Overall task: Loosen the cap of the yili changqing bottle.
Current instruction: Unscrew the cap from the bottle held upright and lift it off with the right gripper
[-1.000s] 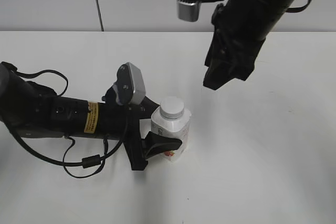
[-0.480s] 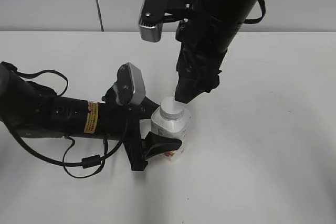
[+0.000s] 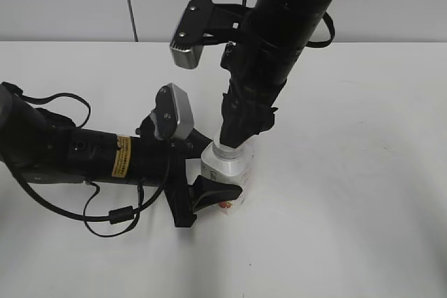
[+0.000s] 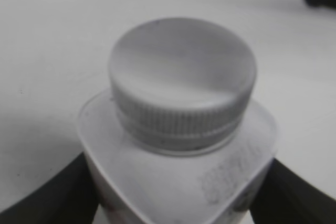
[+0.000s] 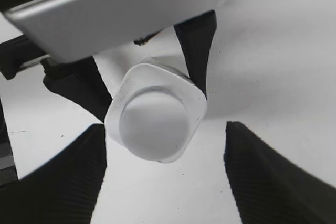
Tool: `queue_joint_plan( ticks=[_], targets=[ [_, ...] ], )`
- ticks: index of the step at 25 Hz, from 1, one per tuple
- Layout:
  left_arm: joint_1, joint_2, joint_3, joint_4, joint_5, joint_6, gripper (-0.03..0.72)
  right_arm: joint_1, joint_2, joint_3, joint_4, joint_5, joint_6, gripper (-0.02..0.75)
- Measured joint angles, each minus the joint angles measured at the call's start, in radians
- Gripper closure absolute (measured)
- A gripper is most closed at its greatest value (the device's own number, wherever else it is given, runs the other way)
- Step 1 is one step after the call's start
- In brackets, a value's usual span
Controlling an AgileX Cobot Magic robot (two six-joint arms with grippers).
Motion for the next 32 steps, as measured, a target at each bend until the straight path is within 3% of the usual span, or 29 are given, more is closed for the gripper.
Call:
queue_joint_plan(
  ticks=[16, 22, 32],
  targets=[
    [0.000, 0.000, 0.000, 0.000, 0.000, 0.000, 0.204, 0.014, 0.059, 0.000, -0.011, 0.012, 0.060, 0.183],
    [0.000, 0.000, 0.000, 0.000, 0.000, 0.000, 0.204, 0.037, 0.059, 0.000, -0.030, 0.001, 0.062, 0.233],
    [0.000, 0.000, 0.000, 0.001, 0.000, 0.000, 0.204, 0.037, 0.060, 0.000, -0.077, -0.015, 0.082, 0.238]
  ],
)
